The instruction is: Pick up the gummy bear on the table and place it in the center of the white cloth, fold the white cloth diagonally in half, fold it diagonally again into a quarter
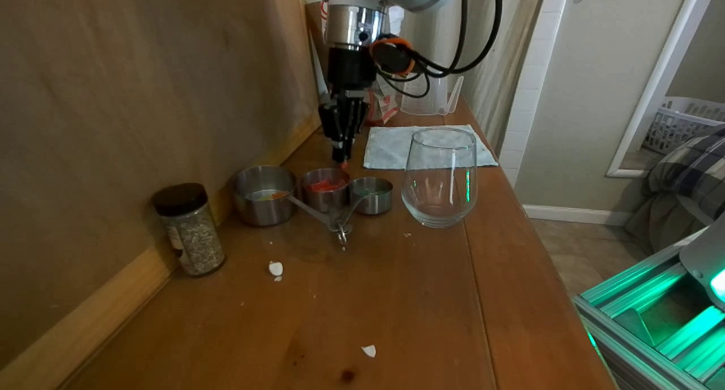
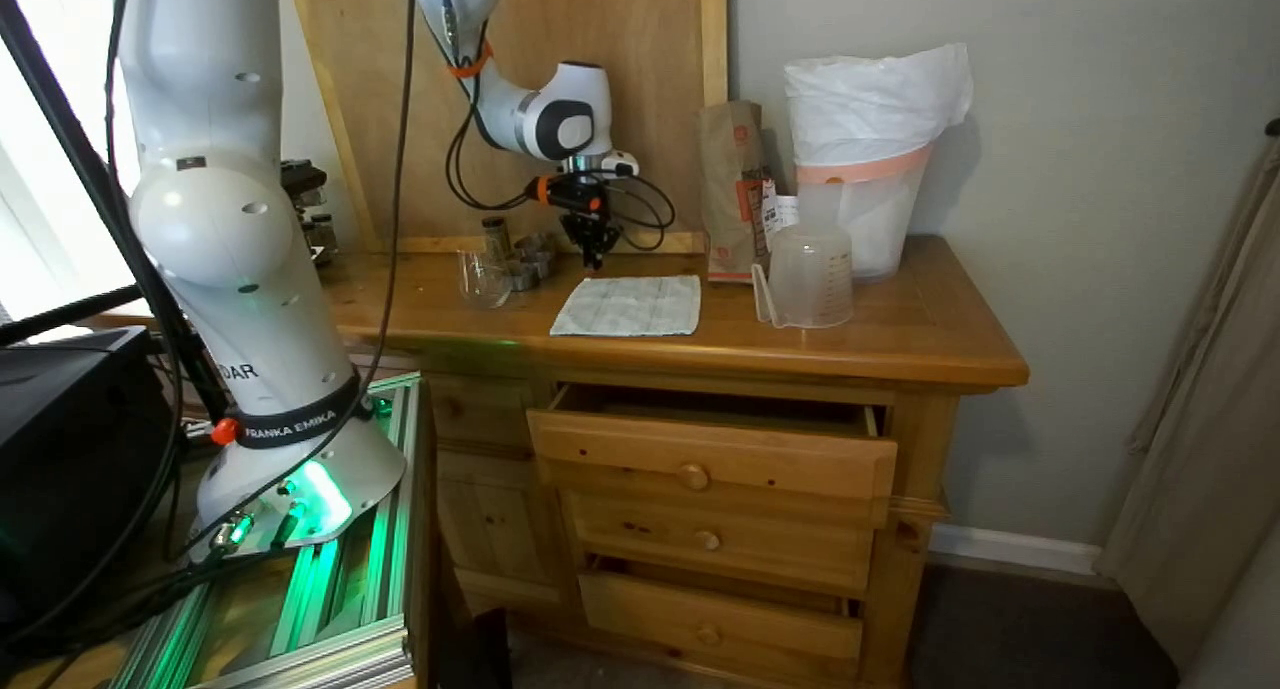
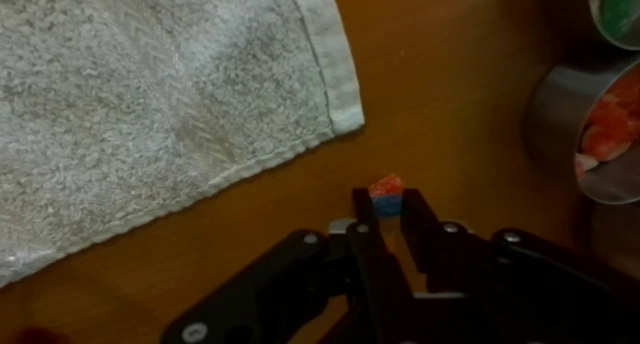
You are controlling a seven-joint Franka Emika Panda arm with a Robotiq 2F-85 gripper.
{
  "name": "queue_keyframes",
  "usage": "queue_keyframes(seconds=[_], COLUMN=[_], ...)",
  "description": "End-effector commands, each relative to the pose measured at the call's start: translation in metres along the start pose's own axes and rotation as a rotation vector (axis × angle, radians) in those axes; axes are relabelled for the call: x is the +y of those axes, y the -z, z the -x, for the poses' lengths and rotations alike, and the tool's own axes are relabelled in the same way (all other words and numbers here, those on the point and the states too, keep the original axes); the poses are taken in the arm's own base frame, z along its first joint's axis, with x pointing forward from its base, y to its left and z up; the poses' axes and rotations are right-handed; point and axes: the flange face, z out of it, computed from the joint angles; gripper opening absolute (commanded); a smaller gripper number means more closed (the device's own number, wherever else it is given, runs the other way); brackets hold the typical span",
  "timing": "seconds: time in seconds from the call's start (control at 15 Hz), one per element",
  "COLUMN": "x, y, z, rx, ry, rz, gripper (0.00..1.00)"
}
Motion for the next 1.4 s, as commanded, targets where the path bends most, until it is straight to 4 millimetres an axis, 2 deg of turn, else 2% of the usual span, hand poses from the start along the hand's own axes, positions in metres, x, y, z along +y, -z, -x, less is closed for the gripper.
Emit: queue_keyframes(seconds=[0.0, 0.47, 0.8, 1.0, 1.33], x=[0.005, 0.012, 0.022, 0.033, 0.056], y=[0.006, 0.021, 0.051, 0.068, 0.089], z=[-0.002, 0.000, 0.006, 0.020, 0.060], rx=[0.017, 0.036, 0.077, 0.097, 0.115], ry=[0.012, -0.004, -0.027, -0.059, -0.143], rz=[0.012, 0.028, 0.067, 0.094, 0.141], gripper=[0.13, 0.12, 0.12, 0.14, 0.15])
